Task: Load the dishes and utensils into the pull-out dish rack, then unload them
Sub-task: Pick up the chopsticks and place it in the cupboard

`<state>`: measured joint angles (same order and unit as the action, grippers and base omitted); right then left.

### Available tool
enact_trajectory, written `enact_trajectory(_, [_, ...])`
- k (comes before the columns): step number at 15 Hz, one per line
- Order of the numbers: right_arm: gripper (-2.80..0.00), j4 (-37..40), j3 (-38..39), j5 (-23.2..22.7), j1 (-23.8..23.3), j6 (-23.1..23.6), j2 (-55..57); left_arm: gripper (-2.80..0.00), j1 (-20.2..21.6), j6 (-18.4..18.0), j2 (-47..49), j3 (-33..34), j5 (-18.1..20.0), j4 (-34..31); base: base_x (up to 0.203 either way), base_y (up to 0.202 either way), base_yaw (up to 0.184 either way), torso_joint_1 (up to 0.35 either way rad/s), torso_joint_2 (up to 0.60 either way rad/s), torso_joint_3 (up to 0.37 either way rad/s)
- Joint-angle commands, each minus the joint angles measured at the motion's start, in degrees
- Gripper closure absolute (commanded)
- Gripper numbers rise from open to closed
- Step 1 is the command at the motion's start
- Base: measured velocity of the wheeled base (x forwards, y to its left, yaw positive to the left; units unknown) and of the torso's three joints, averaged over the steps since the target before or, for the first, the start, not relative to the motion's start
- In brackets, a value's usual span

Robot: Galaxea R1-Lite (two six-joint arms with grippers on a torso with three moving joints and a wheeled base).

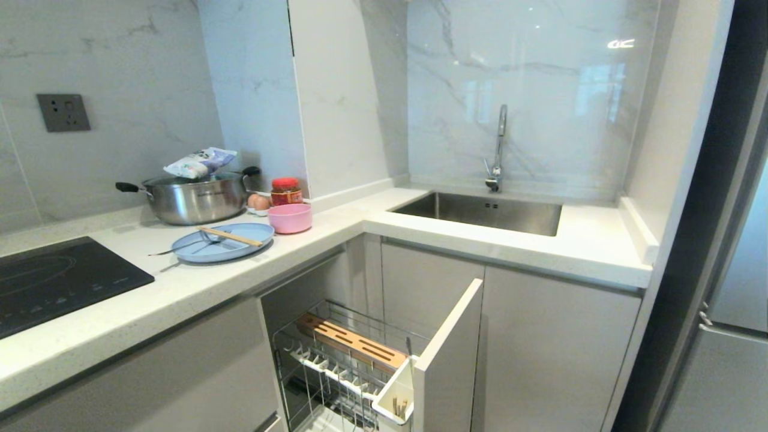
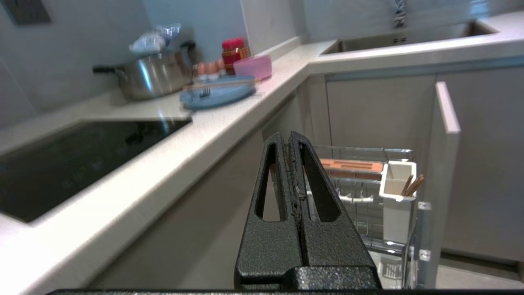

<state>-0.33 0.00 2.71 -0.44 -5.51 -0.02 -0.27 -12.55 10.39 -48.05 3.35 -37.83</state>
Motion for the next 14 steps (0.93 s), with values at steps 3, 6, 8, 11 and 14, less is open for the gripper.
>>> enact_trajectory(3, [0.0,-0.02,0.0,0.01,0.0,-0.03,-0.21,0.0,0.58,3.82,-10.09,18.32,-0.68,13.53,0.0,0.0,0.0,0.0,0.0,0.0])
enact_trajectory(6, [0.0,-0.02,0.0,0.01,0.0,-0.03,-0.24,0.0,0.61,4.74,-10.35,28.39,-0.87,24.04,0.0,0.0,0.0,0.0,0.0,0.0])
enact_trajectory(8, [0.0,-0.02,0.0,0.01,0.0,-0.03,-0.24,0.0,0.62,4.83,-10.38,37.0,-0.98,32.89,0.0,0.0,0.0,0.0,0.0,0.0])
enact_trajectory(11, [0.0,-0.02,0.0,0.01,0.0,-0.03,-0.16,0.0,0.62,3.68,-10.39,48.05,-1.15,44.27,0.0,0.0,0.0,0.0,0.0,0.0])
enact_trajectory(14, [0.0,-0.02,0.0,0.01,0.0,-0.03,-0.24,0.0,0.62,0.41,-10.39,47.72,-2.95,40.05,0.0,0.0,0.0,0.0,0.0,0.0])
